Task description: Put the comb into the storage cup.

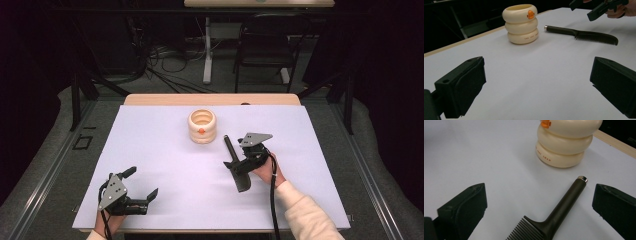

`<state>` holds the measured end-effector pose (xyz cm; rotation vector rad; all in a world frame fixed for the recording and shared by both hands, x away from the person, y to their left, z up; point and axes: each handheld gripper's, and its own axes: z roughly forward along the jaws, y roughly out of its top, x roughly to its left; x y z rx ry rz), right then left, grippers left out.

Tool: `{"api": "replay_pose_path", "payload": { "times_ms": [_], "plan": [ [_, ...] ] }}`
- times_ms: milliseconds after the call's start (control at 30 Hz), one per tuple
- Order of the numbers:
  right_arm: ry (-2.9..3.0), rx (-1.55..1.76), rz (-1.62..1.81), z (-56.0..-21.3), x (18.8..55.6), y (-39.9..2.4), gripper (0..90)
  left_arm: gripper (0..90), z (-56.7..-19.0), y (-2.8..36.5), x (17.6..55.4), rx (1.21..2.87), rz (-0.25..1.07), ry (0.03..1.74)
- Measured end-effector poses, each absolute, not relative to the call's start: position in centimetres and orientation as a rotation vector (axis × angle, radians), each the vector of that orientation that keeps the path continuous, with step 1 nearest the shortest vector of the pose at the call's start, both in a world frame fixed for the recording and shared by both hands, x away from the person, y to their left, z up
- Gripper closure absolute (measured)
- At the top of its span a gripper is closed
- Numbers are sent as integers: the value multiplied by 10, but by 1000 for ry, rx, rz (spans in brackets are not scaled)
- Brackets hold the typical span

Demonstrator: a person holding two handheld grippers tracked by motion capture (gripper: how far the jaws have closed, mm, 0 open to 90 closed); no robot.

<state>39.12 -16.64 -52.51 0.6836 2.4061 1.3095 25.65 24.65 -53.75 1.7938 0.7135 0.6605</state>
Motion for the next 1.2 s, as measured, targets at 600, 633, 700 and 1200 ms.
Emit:
{"api": "replay_pose_path", "payload": {
  "times_ms": [600, 633, 700, 1200],
  "plan": [
    [2391, 717, 1296, -525, 418, -161, 231, 0, -538, 246, 257, 1796, 657, 711],
    [2394, 723, 1293, -526, 420, -161, 269, 0, -538, 246, 257, 1796, 655, 710],
    [2397, 730, 1281, -527, 423, -160, 327, 0, -538, 245, 257, 1795, 653, 711],
    [2427, 714, 1143, -537, 441, -149, 849, 0, -538, 245, 257, 1797, 650, 711]
  ]
}}
